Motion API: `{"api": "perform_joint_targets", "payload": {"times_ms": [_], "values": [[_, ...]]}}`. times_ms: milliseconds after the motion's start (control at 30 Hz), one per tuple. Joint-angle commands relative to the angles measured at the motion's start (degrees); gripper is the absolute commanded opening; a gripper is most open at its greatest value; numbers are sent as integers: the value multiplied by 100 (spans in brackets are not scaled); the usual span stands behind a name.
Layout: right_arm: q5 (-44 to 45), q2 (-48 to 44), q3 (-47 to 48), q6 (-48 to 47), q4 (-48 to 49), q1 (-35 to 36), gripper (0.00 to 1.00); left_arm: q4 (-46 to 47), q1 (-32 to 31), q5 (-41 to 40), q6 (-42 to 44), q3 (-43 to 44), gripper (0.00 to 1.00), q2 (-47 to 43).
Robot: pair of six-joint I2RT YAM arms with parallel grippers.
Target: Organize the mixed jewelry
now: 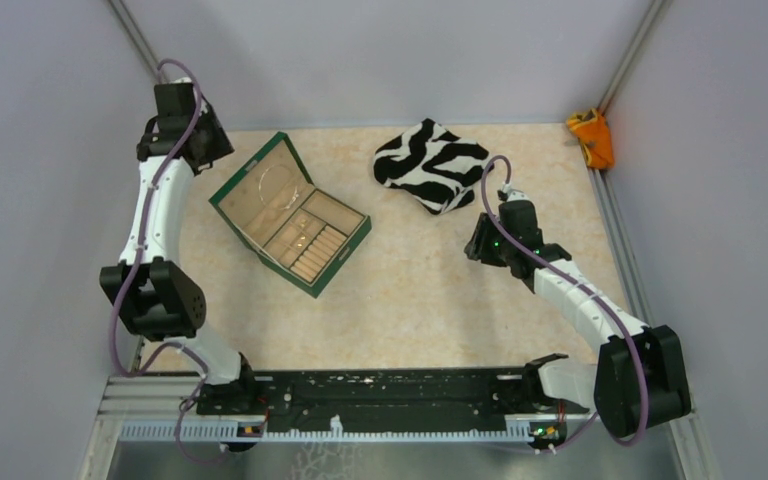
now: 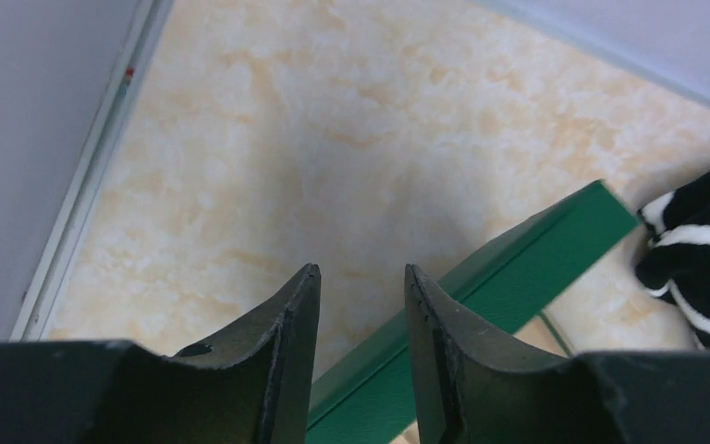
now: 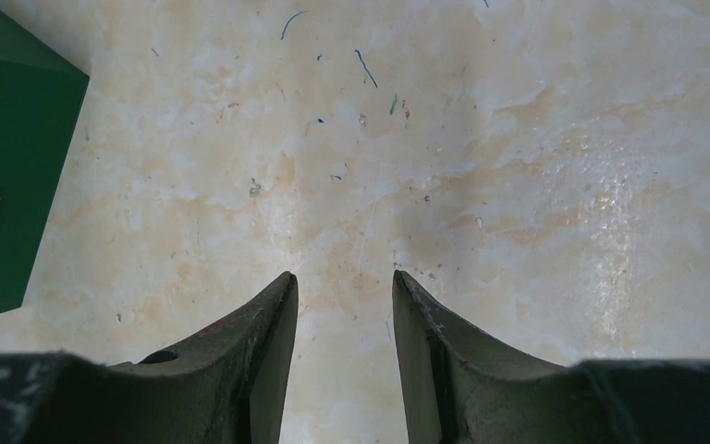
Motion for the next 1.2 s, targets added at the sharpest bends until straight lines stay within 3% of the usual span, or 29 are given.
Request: {"api": "perform_joint_targets", "payload": {"times_ms": [0,267,467,533,667,933,1067,1167], "values": [[-42,-180,72,17,223,-23,42,-49,155,614,-1,-339,45,55],[-83,-71,114,59,304,-23,42,173,73,2356,-189,-1470,41,-697],[-175,116,246,70,372,-14,42,453,-287,3366,-388,-2627,42,-1618],[-214,182,289,71,409,-13,42,420,-698,3532,-368,-2928,43,-1811],[-305,357,411,69,449,25,42,302,-1469,3039,-217,-3242,44,-2107],[-220,405,533,95,421,254,42,631,-1666,2762,-253,-3582,42,-2070],[-187,379,538,98,383,280,42,620,-2349,1953,-237,-3325,40,-1717],[-151,379,600,102,333,308,42,206,-2811,691,-202,-2682,39,-1359]]}}
